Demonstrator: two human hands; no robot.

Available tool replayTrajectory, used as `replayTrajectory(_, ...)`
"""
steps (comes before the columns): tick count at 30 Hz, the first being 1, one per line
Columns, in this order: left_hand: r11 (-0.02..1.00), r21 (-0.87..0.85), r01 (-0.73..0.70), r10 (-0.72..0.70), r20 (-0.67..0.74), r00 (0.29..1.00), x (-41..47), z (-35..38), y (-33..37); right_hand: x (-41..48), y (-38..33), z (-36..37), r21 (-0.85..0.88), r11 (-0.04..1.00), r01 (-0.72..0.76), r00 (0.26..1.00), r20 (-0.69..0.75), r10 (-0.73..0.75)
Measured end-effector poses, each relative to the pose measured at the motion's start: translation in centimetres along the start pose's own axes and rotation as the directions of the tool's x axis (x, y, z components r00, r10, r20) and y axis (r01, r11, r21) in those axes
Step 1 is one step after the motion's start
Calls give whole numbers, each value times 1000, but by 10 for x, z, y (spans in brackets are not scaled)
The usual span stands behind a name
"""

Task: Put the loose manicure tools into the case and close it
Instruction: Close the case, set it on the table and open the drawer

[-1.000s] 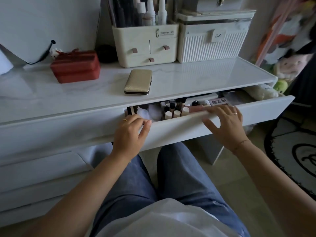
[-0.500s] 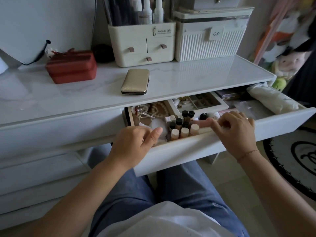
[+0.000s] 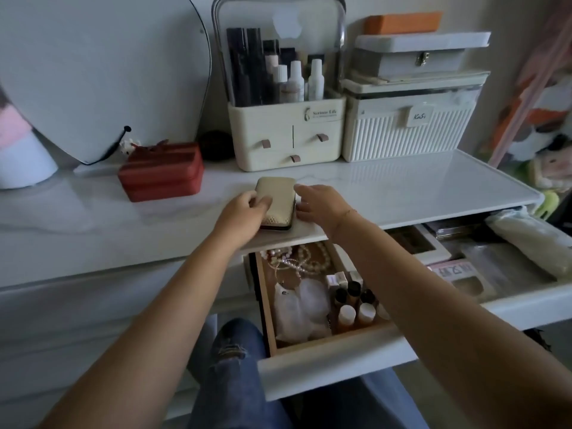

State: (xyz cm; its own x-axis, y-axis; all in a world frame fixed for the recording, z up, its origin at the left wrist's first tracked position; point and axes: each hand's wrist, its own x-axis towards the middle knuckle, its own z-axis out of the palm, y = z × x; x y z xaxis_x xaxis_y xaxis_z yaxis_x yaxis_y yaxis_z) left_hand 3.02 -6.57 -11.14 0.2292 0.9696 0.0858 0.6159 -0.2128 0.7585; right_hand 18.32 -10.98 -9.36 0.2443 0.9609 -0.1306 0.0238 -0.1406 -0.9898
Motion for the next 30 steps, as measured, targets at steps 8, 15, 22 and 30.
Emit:
replayTrajectory(8, 857, -494, 144, -123, 75, 990, 3, 5, 14, 14, -13, -19, 216, 954, -210, 978, 58, 202)
replayTrajectory(15, 784, -614, 90, 132, 307, 942, -14, 30, 59, -30, -20, -113, 39, 999, -29, 992, 121, 24)
replayTrajectory(22, 878, -478, 31, 185, 399, 898, -48, 80, 90, -95, 29, -195, 309, 929, -202, 971, -63, 231)
replayTrajectory(30, 934, -351, 63, 126, 490, 863, -70, 97, 63, -95, 53, -211, 426, 854, -299, 916, -122, 382)
